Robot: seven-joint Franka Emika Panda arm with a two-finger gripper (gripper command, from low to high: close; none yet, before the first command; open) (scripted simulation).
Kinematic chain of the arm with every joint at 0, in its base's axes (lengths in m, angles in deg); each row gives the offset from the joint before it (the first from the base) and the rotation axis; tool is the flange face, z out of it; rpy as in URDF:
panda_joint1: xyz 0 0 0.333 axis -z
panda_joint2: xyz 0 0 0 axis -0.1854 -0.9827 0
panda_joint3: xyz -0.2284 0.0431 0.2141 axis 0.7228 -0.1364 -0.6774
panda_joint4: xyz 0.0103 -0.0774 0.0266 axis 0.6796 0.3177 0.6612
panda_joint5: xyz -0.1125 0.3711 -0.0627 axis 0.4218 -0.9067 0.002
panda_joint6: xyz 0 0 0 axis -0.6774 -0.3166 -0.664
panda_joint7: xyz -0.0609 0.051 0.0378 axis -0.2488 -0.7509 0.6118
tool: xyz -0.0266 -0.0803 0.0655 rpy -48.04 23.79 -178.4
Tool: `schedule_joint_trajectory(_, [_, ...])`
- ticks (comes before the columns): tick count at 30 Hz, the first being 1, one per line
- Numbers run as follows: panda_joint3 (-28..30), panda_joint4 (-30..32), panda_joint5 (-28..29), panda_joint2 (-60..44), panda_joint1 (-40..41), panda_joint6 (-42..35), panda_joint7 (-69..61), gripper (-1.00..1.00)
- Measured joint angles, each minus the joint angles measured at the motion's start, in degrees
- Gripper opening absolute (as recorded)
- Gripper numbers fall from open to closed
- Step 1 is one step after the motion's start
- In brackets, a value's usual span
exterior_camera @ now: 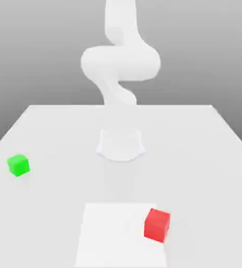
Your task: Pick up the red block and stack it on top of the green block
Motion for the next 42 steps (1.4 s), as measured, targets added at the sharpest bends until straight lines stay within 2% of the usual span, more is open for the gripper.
schedule_joint_trajectory(10, [-6.8,9.1,-1.2,-21.0,1.5,11.0,14.5,0.0])
schedule_joint_trajectory(18, [-10.5,16.3,1.3,-37.7,0.9,19.6,28.3,0.0])
schedule_joint_trajectory(21, [-10.4,18.7,3.1,-44.1,-0.2,23.0,33.8,0.0])
schedule_joint_trajectory(26, [-6.6,18.0,8.5,-54.5,-3.1,31.2,38.8,0.0])
schedule_joint_trajectory(27, [-5.5,17.7,9.4,-56.5,-3.9,32.9,39.6,-1.0])
schedule_joint_trajectory(34, [-5.3,17.6,9.7,-57.0,-4.1,33.4,39.8,-1.0])
schedule_joint_trajectory(39, [-8.1,19.0,4.4,-48.1,-2.5,25.9,35.9,-1.0])
schedule_joint_trajectory(42, [-5.9,19.9,3.1,-44.6,0.9,23.5,39.0,-1.0])
